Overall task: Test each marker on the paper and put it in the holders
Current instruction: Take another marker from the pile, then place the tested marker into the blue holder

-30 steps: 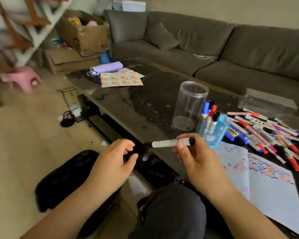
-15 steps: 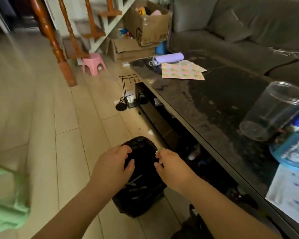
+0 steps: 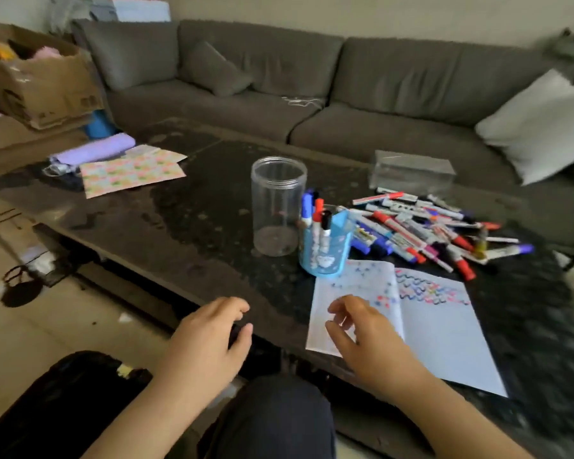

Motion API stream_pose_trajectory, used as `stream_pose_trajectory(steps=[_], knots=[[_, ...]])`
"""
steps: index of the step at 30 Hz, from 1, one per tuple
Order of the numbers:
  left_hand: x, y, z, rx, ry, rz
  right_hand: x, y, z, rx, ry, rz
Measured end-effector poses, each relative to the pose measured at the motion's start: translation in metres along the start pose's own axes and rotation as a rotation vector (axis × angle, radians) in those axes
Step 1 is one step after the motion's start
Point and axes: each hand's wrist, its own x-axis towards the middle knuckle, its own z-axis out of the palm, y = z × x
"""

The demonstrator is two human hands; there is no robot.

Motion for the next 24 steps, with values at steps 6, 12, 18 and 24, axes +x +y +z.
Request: stream_pose_trajectory(steps=[6, 12, 18, 24], knots=[[0.054, 0.070, 0.055, -0.061, -0.116, 0.209, -0.011, 0.085, -0.045, -0.055, 0.114, 0.227], [0.088, 0.123, 0.102, -0.095, -0.175, 0.352, 0.003, 0.154, -0.077, -0.139, 0.266, 0.411], [0.114, 0.154, 0.137, -0.119, -0.219, 0.360, 0.049, 0.213, -0.100, -0.235, 0.364, 0.640], [0.121, 0.161, 0.147, -0.149, -0.244, 0.339, 0.088, 0.234, -0.099, -0.334, 0.322, 0.754]])
